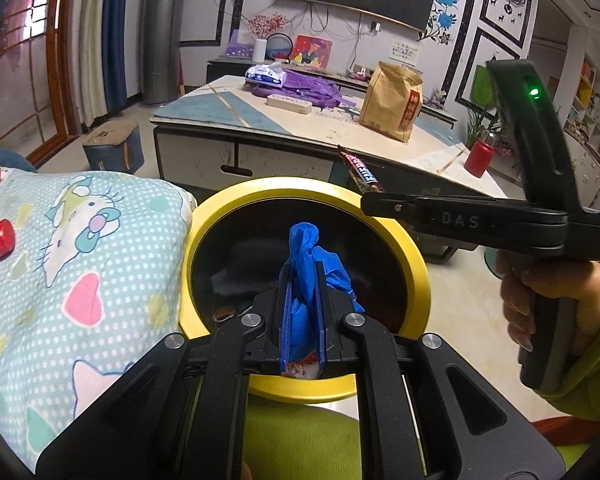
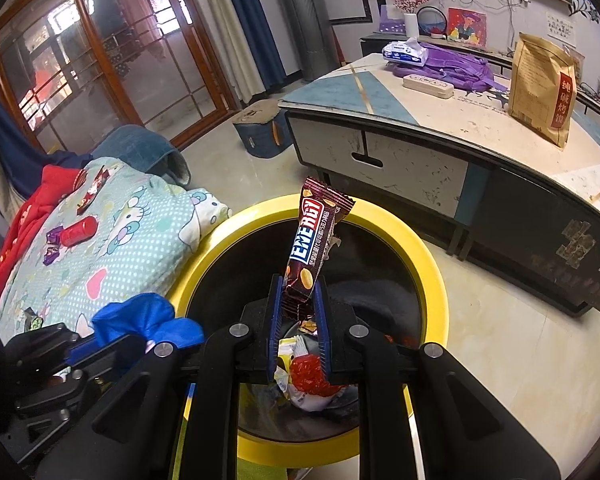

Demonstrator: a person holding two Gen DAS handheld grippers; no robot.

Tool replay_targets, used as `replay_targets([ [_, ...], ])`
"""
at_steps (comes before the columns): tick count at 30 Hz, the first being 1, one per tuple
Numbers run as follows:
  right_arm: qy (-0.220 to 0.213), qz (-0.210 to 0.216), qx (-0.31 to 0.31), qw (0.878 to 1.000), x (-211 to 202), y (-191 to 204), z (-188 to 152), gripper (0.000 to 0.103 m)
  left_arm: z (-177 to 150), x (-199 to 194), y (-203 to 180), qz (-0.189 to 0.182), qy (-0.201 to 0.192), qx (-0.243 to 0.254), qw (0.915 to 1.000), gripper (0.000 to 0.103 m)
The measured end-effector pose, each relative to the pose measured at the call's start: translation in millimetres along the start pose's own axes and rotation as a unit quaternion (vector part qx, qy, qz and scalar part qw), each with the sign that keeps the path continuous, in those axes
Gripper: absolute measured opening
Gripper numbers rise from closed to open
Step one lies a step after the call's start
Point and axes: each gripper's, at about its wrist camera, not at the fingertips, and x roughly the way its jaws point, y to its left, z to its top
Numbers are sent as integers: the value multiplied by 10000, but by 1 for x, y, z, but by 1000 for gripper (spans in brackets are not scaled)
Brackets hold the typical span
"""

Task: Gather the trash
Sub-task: 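Open the left tool into the bin while the right tool releases the chocolate bar, then move both open tools back to the black-and-green snack bag on the bedspread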

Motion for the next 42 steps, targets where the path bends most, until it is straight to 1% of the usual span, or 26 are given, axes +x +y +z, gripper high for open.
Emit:
replay_targets([
  [5,-34,-29,102,9999,0,-5,1,18,0,8,4,29,80,-121,9999,6],
  [7,-47,-38,127,9999,0,-4,2,18,0,9,7,101,90,-157,9998,7],
  [8,-51,-44,137,9999,0,-5,2,18,0,8,7,125,89,-161,9998,11],
  [9,-59,-56,157,9998,0,-6,2,18,-1,8,7,145,85,-165,9997,16],
  [10,-69,-64,176,9998,0,-6,2,18,-1,7,8,160,79,-174,9997,20],
  [11,-73,-72,194,9998,0,-7,2,18,-1,7,8,173,77,-186,9996,26],
  [12,-79,-71,203,9997,0,-8,2,18,-1,7,9,156,74,-210,9996,30],
  [13,-85,-79,211,9997,-1,-8,2,19,-1,6,9,163,67,-226,9996,31],
  [14,-95,-91,221,9997,-1,-9,2,20,-1,5,10,171,57,-237,9996,37],
  [15,-118,-103,240,9996,-2,-10,2,24,-1,4,10,186,34,-256,9995,47],
  [16,-143,-112,257,9995,-3,-10,3,26,0,2,11,202,-1,-280,9994,52],
  [18,-238,-141,320,9991,-7,-13,3,36,0,-4,12,228,-104,-336,9991,65],
  [19,-271,-150,338,9989,-8,-13,4,39,1,-7,13,263,-150,-364,9989,71],
  [20,-320,-189,358,9987,-9,-14,4,45,2,-9,14,307,-184,-387,9986,85],
  [21,-348,-209,358,9985,-10,-14,4,49,2,-12,16,367,-229,-432,9981,92],
  [22,-374,-207,356,9985,-12,-14,4,51,3,-14,18,380,-256,-478,9978,92],
  [24,-420,-213,357,9983,-14,-14,5,58,3,-18,22,395,-275,-584,9971,92],
  [30,-668,-259,208,9972,-22,-7,7,67,3,-34,30,492,-425,-722,9953,92],
  [35,-797,-182,27,9966,-27,3,8,70,3,-48,36,665,-552,-750,9934,92],
  [42,-982,40,-331,9946,-35,26,7,78,0,-72,47,1042,-772,-801,9883,92],
])
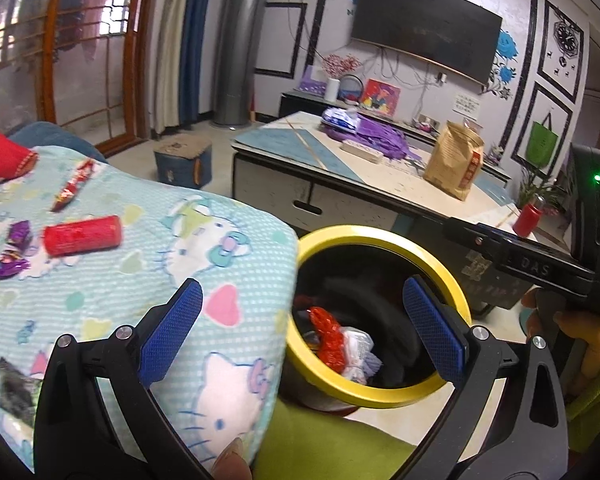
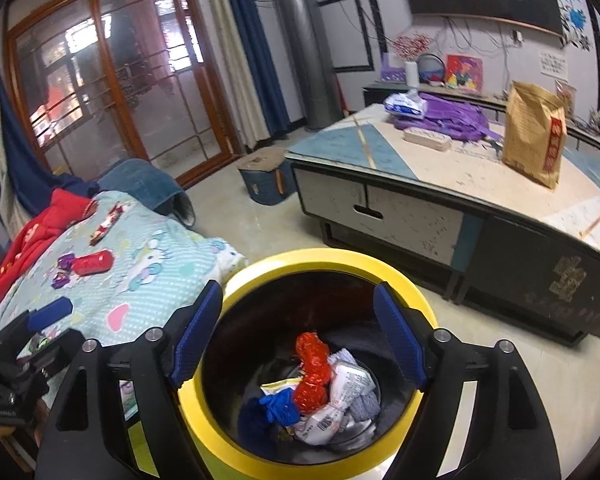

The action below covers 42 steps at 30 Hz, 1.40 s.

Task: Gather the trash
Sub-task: 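Move both open tools back to the black-and-green snack bag on the bedspread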

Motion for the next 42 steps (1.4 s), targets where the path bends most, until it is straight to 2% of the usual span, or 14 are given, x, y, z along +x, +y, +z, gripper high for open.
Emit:
replay_targets([
  [3,-101,125,-171,9997,-5,12,1,82,-1,-9,6,121,-95,-7,9999,92],
  [14,-151,417,-593,9973,-11,50,0,82,0,-40,28,650,-365,-129,9971,92],
  [20,-124,584,-778,9952,-13,69,-5,82,1,-57,47,810,-509,-369,9947,92],
  [30,-119,1154,-1094,9872,-15,106,-3,82,0,-77,81,1123,-631,-757,9888,92],
  [35,-74,1313,-1284,9830,-12,126,-1,82,-2,-87,99,1269,-644,-934,9854,92],
  [42,241,1513,-1362,9788,6,153,-1,82,-6,-96,123,1474,-562,-1096,9814,92],
])
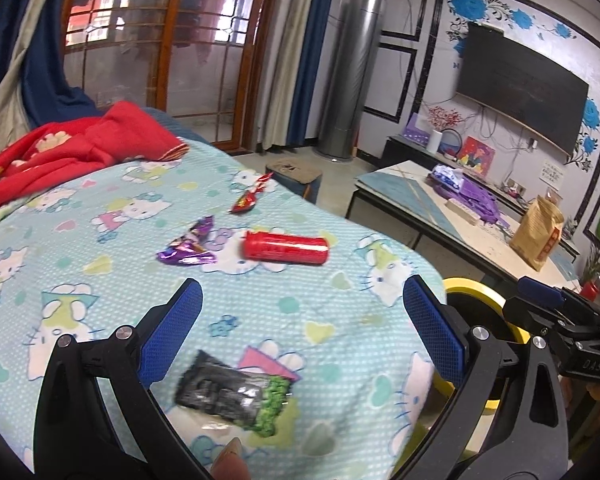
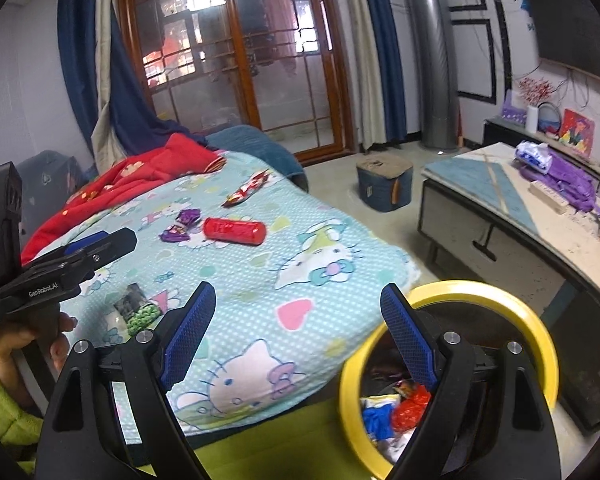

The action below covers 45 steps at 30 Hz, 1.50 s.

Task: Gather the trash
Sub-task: 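Move both open tools back to the black-and-green snack bag on the bedspread, then grasp the black-and-green snack bag with the left tool while the right tool grasps the red can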

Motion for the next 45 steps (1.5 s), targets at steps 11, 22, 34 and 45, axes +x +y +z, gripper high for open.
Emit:
replay_targets([
  [11,354,222,-310,9986,54,24,25,82,-11,15,37,-4,790,-87,9968,92],
  [22,899,340,-1143,9888,133,44,54,82,-38,38,34,-378,1621,237,9858,87],
  [34,1525,361,-1923,9688,202,68,66,82,-46,45,40,-394,1861,89,9817,60],
  [45,1767,216,-2599,9491,244,90,70,82,-45,48,60,-456,1835,-372,9812,25],
])
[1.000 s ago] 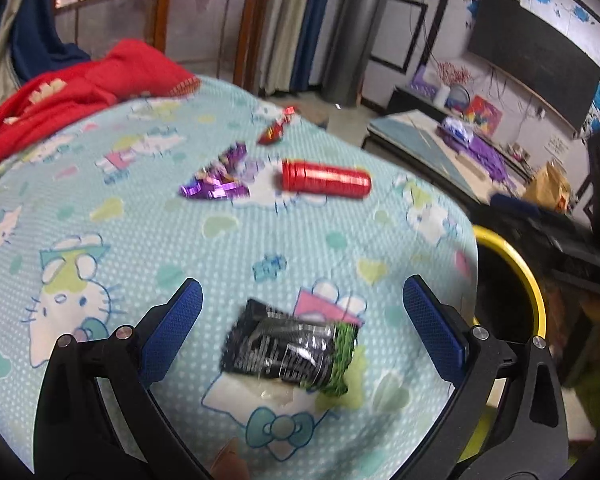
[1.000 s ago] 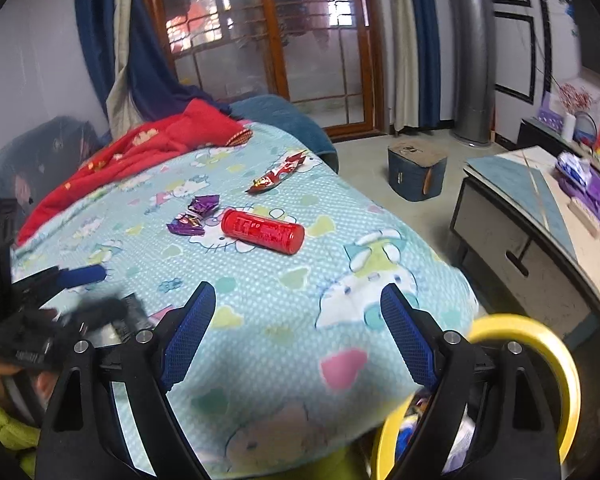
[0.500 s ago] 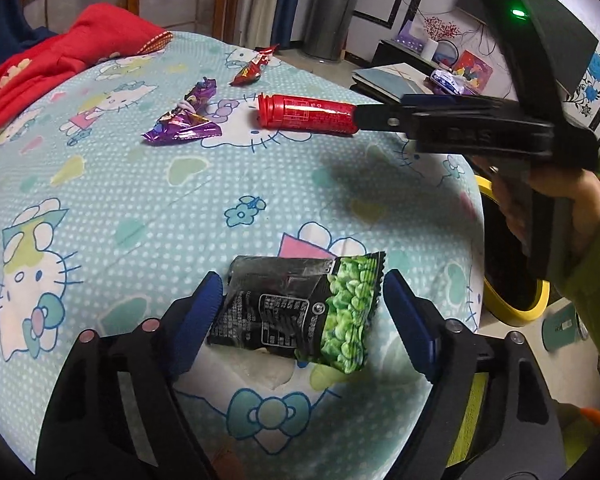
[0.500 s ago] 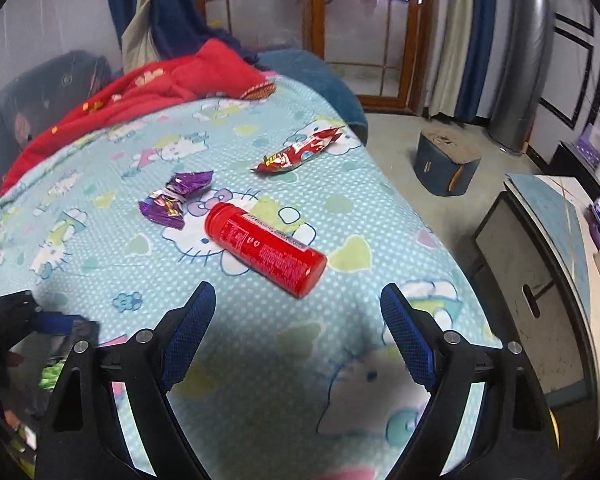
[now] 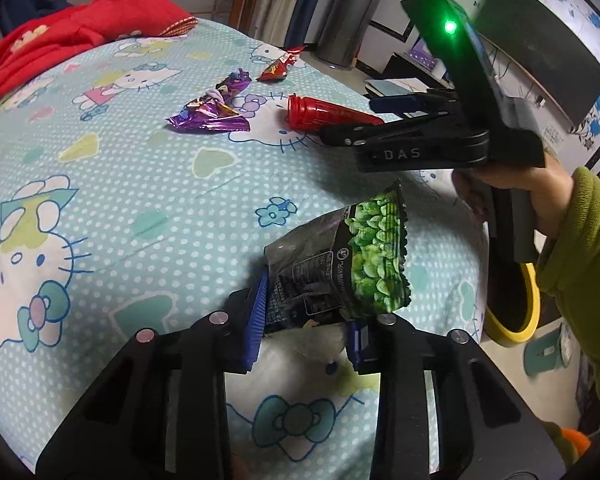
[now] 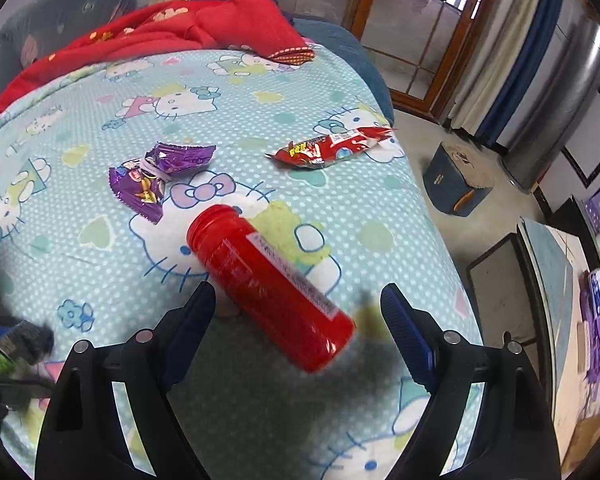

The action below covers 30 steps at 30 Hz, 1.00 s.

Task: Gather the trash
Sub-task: 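Grasp the black-and-green snack bag with the left tool while the right tool grasps the red can, then carry the snack bag and red can over the bin with both tools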

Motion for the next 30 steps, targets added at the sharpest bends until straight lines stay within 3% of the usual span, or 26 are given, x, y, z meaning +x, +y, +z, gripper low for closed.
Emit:
replay_targets([
  [2,31,71,-11,10000,4,0,2,80,0,0,0,-20,-6,-11,10000,25],
  [8,-110,384,140,9991,3,6,-6,50,2,0,5,-116,-38,-101,9999,19],
  [9,-136,475,193,9986,2,6,-9,41,2,0,5,-128,-41,-111,9998,14],
  [11,-211,503,316,9980,-3,9,-15,35,3,1,7,-183,-42,-143,9997,7],
  [22,-568,496,1091,9912,-37,21,-64,33,4,-6,-1,-379,-220,1,9990,6],
  [30,-929,715,1673,9789,-68,20,-106,32,6,-18,-11,-361,-511,149,9979,5],
])
